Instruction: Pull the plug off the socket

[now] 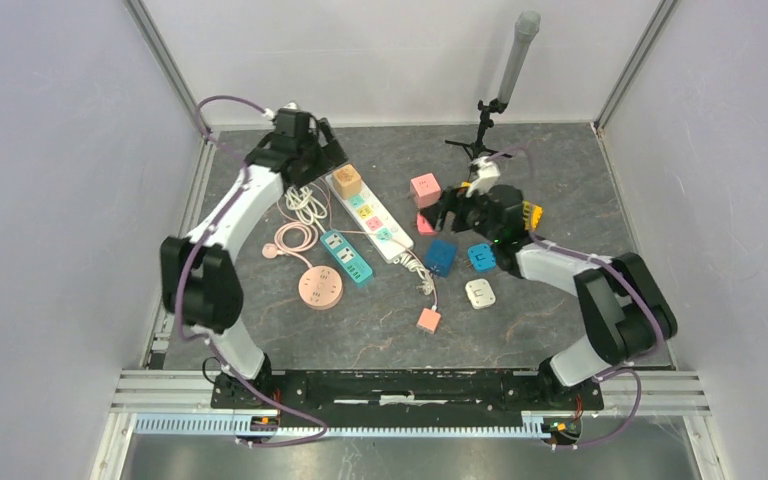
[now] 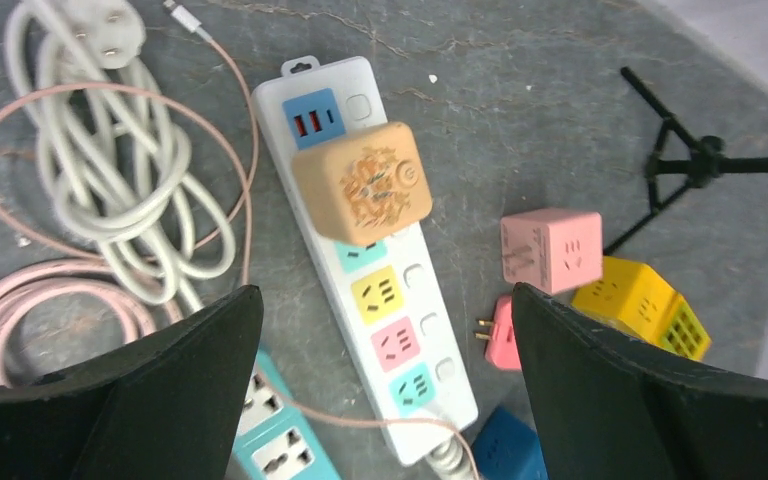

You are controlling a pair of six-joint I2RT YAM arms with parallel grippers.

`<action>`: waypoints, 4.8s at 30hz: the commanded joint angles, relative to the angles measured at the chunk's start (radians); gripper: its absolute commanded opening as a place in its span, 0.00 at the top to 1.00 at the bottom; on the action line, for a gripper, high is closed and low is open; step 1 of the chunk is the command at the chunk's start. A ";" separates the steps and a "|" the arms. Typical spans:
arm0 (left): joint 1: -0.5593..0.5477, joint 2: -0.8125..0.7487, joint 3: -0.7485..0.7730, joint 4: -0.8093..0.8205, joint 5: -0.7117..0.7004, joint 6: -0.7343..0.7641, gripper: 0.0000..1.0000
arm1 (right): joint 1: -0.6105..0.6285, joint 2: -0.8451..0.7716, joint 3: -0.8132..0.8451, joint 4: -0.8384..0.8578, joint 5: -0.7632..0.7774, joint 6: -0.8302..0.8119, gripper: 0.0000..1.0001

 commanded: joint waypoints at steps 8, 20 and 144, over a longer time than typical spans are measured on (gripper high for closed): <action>-0.118 0.398 0.407 -0.229 -0.333 -0.087 0.00 | 0.236 0.268 0.155 0.144 0.181 -0.017 0.17; -0.128 0.559 0.468 -0.329 -0.332 -0.183 0.23 | 0.290 0.347 0.249 -0.079 0.361 0.013 0.31; -0.356 -0.413 -0.811 0.033 0.421 -0.163 0.34 | 0.238 -0.332 0.063 -0.385 0.212 -0.048 0.27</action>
